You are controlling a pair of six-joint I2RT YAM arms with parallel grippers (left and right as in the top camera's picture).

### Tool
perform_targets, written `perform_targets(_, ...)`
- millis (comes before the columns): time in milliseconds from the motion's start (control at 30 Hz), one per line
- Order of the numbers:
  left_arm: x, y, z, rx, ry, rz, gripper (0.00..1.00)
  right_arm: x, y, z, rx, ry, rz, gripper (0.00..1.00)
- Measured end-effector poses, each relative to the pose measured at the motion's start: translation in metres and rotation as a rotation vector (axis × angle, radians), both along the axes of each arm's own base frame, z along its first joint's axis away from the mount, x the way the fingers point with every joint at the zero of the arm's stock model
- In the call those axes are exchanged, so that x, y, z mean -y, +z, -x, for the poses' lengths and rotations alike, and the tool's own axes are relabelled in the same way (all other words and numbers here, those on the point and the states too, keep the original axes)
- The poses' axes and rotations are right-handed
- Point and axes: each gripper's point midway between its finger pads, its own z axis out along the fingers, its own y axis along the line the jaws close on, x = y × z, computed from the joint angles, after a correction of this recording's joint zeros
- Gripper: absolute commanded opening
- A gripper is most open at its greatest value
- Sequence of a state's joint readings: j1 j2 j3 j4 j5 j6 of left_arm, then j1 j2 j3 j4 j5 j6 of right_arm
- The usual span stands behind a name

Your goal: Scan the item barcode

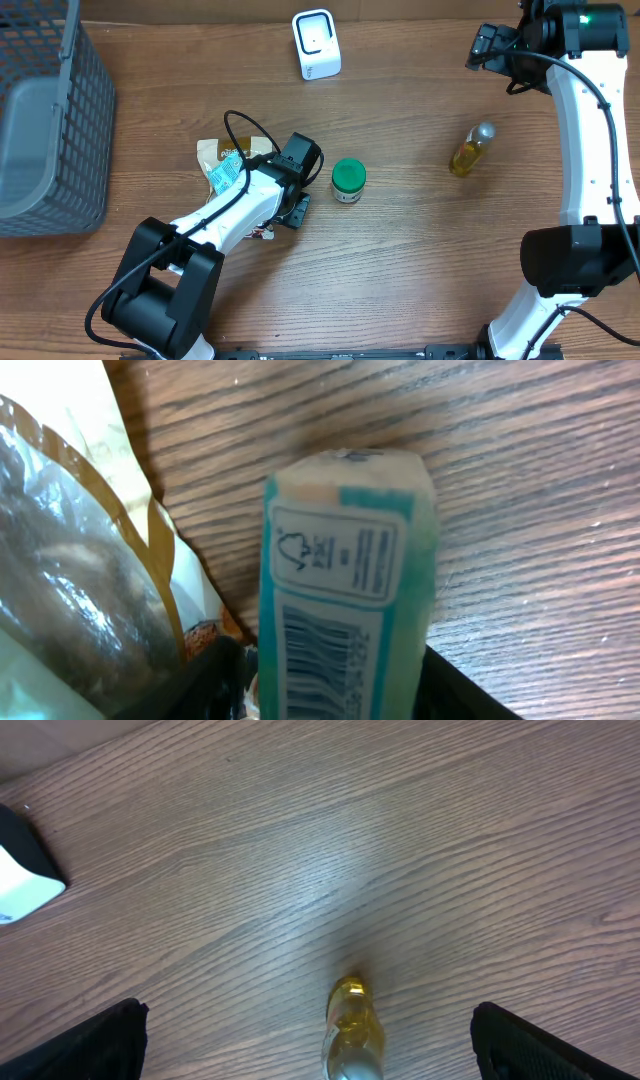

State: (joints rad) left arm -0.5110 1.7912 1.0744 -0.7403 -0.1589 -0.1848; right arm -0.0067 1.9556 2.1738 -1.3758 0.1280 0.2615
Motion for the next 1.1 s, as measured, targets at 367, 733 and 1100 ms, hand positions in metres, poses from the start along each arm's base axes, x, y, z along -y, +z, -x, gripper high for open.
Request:
perform_targets(367, 0.005, 0.008, -0.007, 0.016, -0.001, 0.015, 0.51, 0.0, 0.0, 0.0, -0.001, 0.0, 0.0, 1.0)
perform_targets(733, 0.006, 0.016, -0.007, 0.001, 0.005, 0.012, 0.66, 0.0, 0.0, 0.0, 0.0, 0.0, -0.001, 1.0)
perform_targets(1100, 0.022, 0.093, -0.035, 0.046, 0.014, 0.043, 0.75, 0.0, 0.0, 0.0, 0.0, 0.0, 0.0, 1.0)
